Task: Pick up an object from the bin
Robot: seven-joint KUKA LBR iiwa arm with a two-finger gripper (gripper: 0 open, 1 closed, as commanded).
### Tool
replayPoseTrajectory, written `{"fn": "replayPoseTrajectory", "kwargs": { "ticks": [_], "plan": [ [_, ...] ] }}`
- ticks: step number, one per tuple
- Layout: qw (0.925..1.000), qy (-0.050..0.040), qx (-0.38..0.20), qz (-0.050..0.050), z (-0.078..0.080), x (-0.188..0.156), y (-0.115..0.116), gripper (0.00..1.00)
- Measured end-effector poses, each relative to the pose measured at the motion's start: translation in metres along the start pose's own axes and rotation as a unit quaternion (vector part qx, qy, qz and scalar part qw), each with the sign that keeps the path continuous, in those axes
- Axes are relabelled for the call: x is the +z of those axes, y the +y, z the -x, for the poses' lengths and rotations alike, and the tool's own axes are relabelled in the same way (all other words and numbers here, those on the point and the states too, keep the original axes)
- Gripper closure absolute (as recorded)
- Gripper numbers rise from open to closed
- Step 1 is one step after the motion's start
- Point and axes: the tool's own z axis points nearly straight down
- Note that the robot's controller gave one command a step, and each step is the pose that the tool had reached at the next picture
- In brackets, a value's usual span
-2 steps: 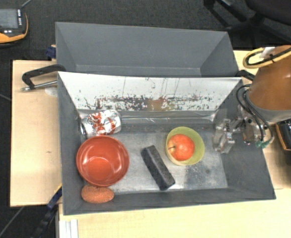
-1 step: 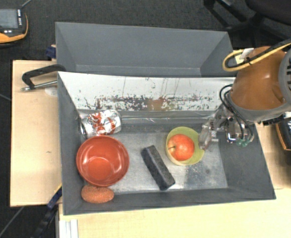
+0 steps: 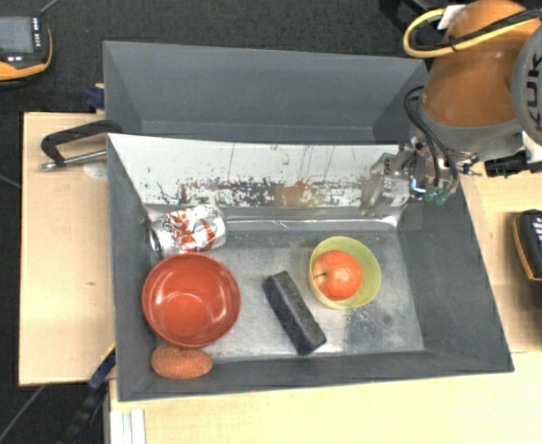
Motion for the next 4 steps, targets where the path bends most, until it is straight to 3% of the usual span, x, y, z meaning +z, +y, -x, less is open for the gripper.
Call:
{"fn": "replayPoseTrajectory", "kwargs": {
  "ticks": [1, 2, 3, 4],
  "plan": [
    [0.9994, -0.0007, -0.034, 0.000, 0.000, 0.025, -0.052, 1.00],
    [1.0000, 0.0000, 0.009, 0.002, -0.058, 0.023, 0.033, 1.00],
    [0.9935, -0.0040, 0.114, 0.004, -0.016, -0.013, 0.059, 1.00],
    [0.9874, -0.0025, 0.158, 0.006, -0.072, -0.008, 0.119, 1.00]
  ]
}}
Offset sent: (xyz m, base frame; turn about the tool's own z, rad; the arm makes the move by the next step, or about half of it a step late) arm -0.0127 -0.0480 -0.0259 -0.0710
